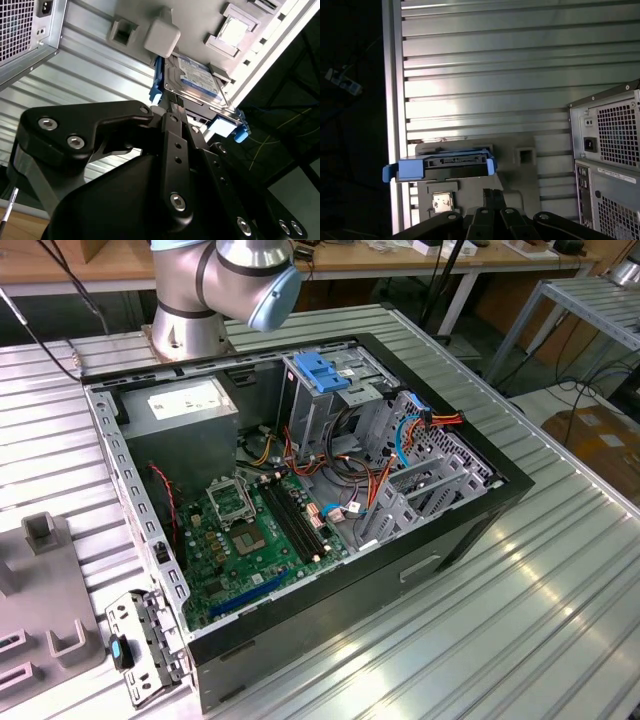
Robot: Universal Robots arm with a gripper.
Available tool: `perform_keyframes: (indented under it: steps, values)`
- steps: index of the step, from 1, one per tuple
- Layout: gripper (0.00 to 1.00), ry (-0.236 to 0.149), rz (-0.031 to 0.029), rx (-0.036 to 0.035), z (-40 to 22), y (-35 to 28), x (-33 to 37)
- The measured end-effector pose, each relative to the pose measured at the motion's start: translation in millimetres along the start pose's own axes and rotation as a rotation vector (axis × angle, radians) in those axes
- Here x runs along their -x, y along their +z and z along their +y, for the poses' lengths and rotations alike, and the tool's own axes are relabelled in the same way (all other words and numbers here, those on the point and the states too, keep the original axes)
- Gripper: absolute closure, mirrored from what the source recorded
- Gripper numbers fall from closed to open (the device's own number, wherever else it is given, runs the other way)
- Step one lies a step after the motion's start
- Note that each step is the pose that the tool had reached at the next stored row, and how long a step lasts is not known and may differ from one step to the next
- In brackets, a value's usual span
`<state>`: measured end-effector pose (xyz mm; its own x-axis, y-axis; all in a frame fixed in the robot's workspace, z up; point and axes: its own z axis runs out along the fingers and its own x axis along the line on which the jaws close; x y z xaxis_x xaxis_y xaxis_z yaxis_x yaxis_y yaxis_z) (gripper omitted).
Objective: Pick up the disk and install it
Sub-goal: 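Reach for the disk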
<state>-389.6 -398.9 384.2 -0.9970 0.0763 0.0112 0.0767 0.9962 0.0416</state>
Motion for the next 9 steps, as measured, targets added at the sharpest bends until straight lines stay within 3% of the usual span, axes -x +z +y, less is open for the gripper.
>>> perform_keyframes:
  steps: [9]
  values:
    - [0.89, 0.0, 0.0015, -0.0001, -0.6, 0.4, -7.4]
